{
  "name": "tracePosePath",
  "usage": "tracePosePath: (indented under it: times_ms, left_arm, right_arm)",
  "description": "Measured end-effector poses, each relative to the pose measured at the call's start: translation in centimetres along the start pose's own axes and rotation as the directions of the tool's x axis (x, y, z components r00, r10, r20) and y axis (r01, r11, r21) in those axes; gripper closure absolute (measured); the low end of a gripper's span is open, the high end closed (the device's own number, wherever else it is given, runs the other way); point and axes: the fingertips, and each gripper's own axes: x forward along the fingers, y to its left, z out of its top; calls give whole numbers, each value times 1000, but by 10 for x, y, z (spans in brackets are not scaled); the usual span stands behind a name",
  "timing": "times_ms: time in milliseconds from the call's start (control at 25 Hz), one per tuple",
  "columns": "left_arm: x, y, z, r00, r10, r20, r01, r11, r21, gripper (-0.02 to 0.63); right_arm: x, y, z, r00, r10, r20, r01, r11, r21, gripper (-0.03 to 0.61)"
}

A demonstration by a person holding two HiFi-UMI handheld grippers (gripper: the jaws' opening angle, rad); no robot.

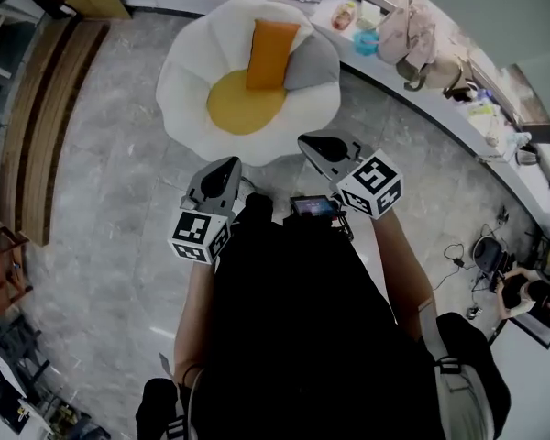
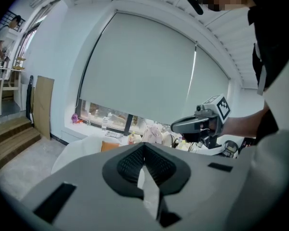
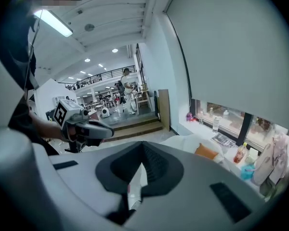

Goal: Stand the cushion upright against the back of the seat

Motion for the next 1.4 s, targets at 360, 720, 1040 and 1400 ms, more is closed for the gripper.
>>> tracePosePath:
  times_ms: [360,720,1040,1400]
  left_arm:
    - [9,-113,-5,996,-87,5,87,996,5,600]
    - [18,-169,-25,997,-79,-20,79,997,1,600]
    - [20,-186,-28,996,-76,-50,80,994,73,600]
    - [12,-194,-37,993,-87,-74,93,993,74,600]
  right_arm:
    - [-98,20,-35,992,33,121,-43,996,81,563]
    - [-143,22,-64,985,75,153,-88,993,79,563]
    - [-158,25,-62,982,87,167,-96,994,47,563]
    - [-167,28,-65,982,65,177,-72,997,34,563]
